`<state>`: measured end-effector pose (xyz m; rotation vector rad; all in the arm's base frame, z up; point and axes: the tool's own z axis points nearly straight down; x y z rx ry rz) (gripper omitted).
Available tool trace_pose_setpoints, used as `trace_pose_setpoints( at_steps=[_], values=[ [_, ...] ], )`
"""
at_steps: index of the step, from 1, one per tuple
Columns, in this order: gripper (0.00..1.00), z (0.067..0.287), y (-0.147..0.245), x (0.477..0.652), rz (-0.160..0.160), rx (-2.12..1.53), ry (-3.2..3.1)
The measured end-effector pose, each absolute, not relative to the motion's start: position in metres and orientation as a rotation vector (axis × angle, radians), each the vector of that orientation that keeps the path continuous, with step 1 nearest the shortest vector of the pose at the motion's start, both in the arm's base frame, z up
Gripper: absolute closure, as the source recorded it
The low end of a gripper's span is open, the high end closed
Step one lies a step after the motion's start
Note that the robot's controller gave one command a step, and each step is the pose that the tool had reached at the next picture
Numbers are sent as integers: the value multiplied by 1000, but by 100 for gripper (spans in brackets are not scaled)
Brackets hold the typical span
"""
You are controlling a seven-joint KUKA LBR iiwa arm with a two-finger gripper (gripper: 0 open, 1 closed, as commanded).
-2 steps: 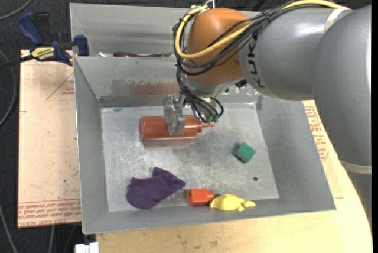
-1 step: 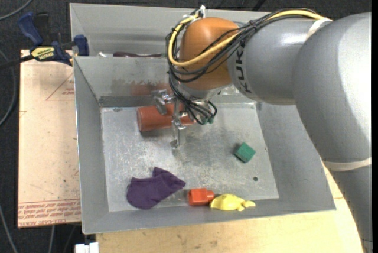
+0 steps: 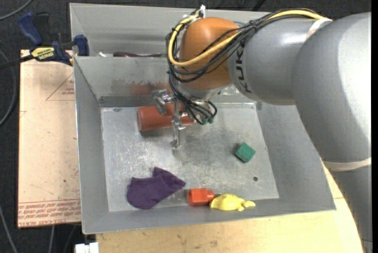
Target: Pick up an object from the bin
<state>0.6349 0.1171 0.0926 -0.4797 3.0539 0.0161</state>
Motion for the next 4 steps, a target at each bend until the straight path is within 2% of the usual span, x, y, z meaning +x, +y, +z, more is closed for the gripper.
trace_pose_setpoints(
  at_steps=[1, 2, 3, 4],
  values=[
    [0, 93, 120, 643, 22, -308, 3073],
    [100, 75, 122, 659, 41, 172, 3081],
    [100, 75, 121, 659, 41, 173, 3081],
    [100, 114, 119, 652, 35, 158, 3092]
  ],
)
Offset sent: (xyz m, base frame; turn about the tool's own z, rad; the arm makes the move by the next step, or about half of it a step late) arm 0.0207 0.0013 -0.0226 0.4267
